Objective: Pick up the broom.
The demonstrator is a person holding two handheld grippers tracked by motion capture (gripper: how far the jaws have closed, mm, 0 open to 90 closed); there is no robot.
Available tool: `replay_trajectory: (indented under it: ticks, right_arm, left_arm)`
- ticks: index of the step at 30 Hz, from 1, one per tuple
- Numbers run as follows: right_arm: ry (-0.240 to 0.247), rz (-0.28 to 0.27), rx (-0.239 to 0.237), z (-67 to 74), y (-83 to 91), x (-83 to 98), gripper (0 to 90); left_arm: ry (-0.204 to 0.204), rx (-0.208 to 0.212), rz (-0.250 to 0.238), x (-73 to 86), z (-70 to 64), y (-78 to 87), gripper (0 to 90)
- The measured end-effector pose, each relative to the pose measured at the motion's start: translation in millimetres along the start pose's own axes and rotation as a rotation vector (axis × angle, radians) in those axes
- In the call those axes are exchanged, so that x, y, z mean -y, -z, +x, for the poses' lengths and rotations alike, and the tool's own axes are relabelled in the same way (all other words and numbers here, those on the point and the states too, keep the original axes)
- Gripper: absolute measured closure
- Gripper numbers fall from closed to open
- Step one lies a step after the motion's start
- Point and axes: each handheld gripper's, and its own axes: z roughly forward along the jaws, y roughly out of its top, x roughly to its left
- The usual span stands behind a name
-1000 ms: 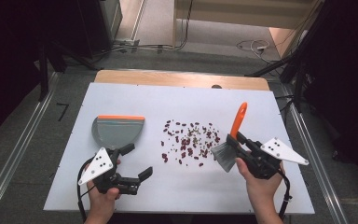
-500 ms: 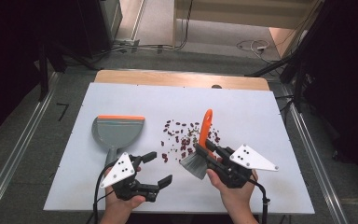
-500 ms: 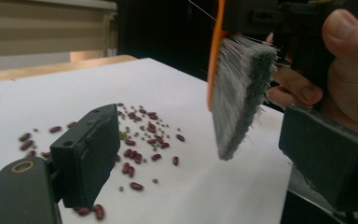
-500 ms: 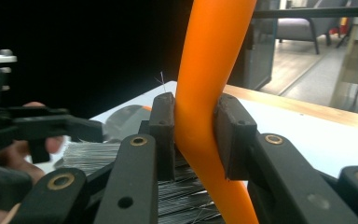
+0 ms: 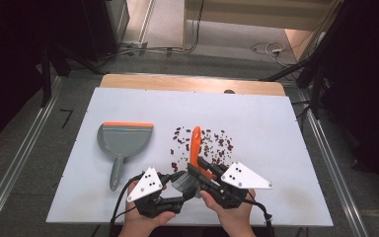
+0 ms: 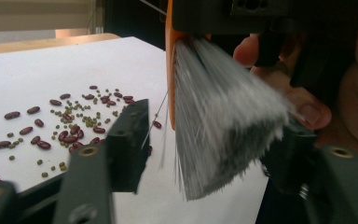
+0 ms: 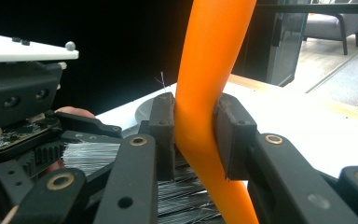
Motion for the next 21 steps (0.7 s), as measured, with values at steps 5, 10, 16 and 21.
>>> replay_trajectory:
  ticks: [5,10,16,21]
  right_arm:
    - [0.003,0.0,-0.008,4.5,-3.2,2.0,68.4]
    - [0.0,0.009,-0.006,3.6,-5.0,2.6,68.3]
    - [0.025,0.026,-0.044,-0.3,-7.4,-0.3,60.7]
    - [0.025,0.031,-0.107,-11.3,-2.5,-4.3,44.2]
  left_arm:
    - [0.012,-0.002,0.005,0.5,3.0,1.5,68.0]
    - [0.015,-0.01,0.039,-1.1,5.3,2.3,83.5]
    - [-0.029,-0.029,0.048,-3.7,7.4,6.8,86.7]
    - [-0.055,0.014,0.062,-5.9,15.7,14.8,87.0]
